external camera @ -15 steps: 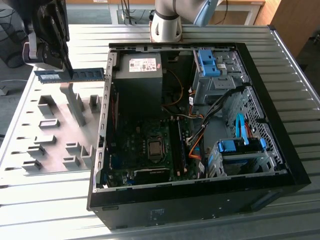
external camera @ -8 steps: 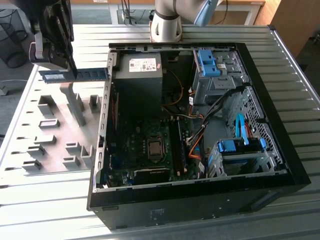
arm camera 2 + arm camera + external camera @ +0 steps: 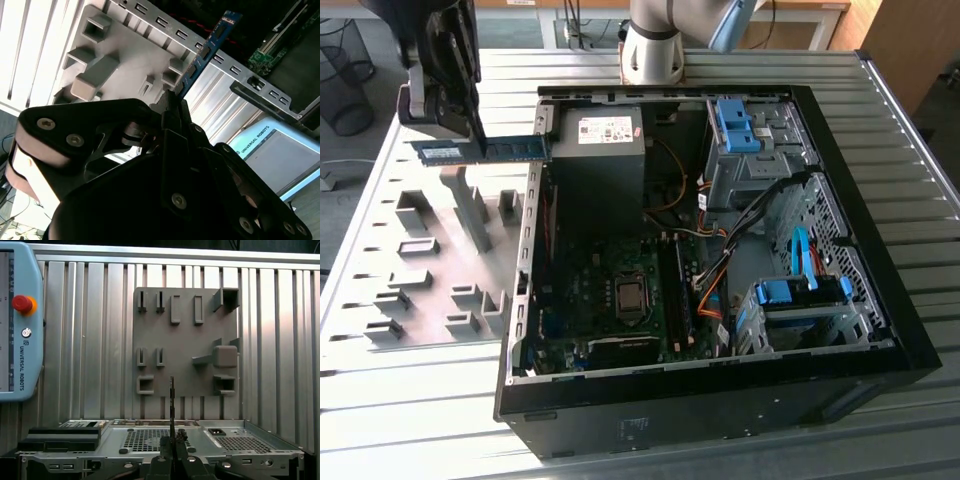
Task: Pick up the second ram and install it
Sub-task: 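Pick up the second ram and move it above second insertion slot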
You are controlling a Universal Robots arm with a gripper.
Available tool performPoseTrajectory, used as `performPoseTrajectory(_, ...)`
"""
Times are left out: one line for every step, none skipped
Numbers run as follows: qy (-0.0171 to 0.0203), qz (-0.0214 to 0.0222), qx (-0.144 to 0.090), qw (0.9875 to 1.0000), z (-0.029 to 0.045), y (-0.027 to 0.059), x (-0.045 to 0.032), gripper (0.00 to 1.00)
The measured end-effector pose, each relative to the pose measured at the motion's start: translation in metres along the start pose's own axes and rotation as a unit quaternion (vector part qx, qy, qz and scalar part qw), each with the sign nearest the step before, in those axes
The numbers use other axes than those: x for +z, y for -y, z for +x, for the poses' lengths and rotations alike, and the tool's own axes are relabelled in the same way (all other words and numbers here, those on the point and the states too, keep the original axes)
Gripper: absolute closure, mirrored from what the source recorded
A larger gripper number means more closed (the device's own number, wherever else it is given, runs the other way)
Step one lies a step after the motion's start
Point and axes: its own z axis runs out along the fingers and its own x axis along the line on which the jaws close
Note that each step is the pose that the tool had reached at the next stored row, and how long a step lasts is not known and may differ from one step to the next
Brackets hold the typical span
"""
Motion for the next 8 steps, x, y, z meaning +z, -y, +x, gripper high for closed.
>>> performPoseTrajectory(0.0, 0.0, 0.0, 1.0, 0.0, 0.0015, 0.0, 0.86)
performPoseTrajectory(0.0, 0.0, 0.0, 1.0, 0.0, 0.003, -0.0001, 0.86)
performPoseTrajectory(0.0, 0.0, 0.0, 1.0, 0.0, 0.0046, -0.0002, 0.86)
performPoseTrajectory(0.0, 0.0, 0.0, 1.0, 0.0, 0.0062, -0.0002, 0.86)
performPoseTrajectory(0.0, 0.0, 0.0, 1.0, 0.0, 0.0078, -0.0003, 0.86)
performPoseTrajectory(0.0, 0.0, 0.0, 1.0, 0.0, 0.0093, -0.0003, 0.86)
performPoseTrajectory(0.0, 0.0, 0.0, 1.0, 0.0, 0.0108, -0.0004, 0.86)
performPoseTrajectory(0.0, 0.0, 0.0, 1.0, -0.0001, 0.0124, -0.0004, 0.86)
